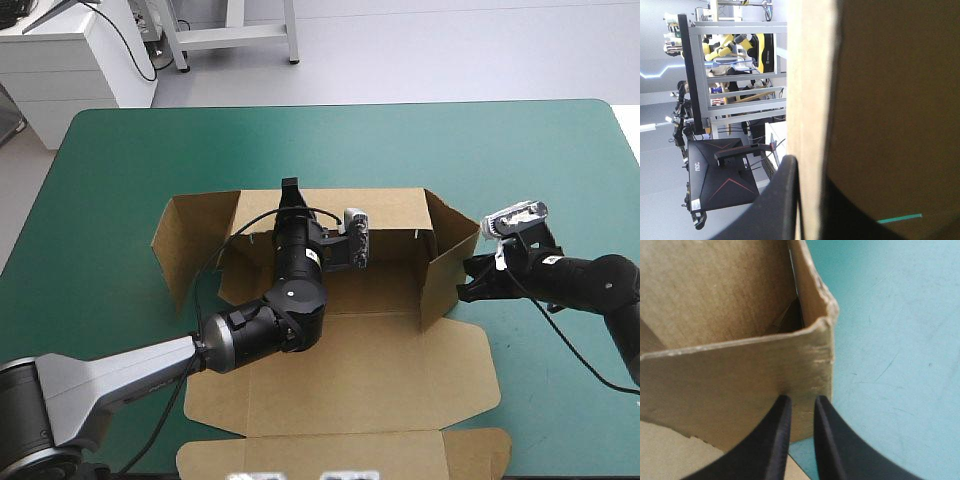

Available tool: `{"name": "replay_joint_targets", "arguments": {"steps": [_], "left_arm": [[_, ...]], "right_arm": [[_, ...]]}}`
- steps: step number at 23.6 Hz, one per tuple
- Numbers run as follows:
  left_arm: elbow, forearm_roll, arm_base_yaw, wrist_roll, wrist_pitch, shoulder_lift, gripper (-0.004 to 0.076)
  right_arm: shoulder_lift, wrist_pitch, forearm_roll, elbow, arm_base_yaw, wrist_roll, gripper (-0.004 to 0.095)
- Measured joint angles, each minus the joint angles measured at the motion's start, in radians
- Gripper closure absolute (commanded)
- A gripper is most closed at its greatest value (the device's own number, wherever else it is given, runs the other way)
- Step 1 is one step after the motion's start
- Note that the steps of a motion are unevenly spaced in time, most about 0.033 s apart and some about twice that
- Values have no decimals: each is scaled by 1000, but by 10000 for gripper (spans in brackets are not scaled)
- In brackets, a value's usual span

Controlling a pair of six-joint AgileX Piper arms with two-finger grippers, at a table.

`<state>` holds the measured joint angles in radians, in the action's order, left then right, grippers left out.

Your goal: Fold the box

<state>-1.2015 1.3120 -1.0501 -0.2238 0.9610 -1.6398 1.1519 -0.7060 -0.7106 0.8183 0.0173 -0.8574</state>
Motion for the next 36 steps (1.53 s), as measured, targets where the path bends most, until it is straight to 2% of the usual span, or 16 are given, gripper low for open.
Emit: {"name": "replay_joint_targets", "arguments": {"steps": [2,5,8,14,24,26,33,36], "left_arm": [[0,0,0,0,0,0,731],[0,0,0,0,0,0,731],[0,0,0,0,0,0,731],[0,0,0,0,0,0,731],[0,1,0,0,0,0,731],[0,1,0,0,0,0,731],[0,1,0,0,0,0,731],[0,2,0,-1,0,0,731]], "right_arm": [[0,2,-7,0,0,-41,331],[0,2,-8,0,0,-93,252],[1,-6,-24,0,0,-150,253],[48,-50,-128,0,0,-314,253],[74,-37,-193,-4,-21,-300,253],[67,13,-200,-25,-69,-283,253],[62,338,-225,-124,-295,-207,255],[62,477,-273,-151,-382,-165,291]]}}
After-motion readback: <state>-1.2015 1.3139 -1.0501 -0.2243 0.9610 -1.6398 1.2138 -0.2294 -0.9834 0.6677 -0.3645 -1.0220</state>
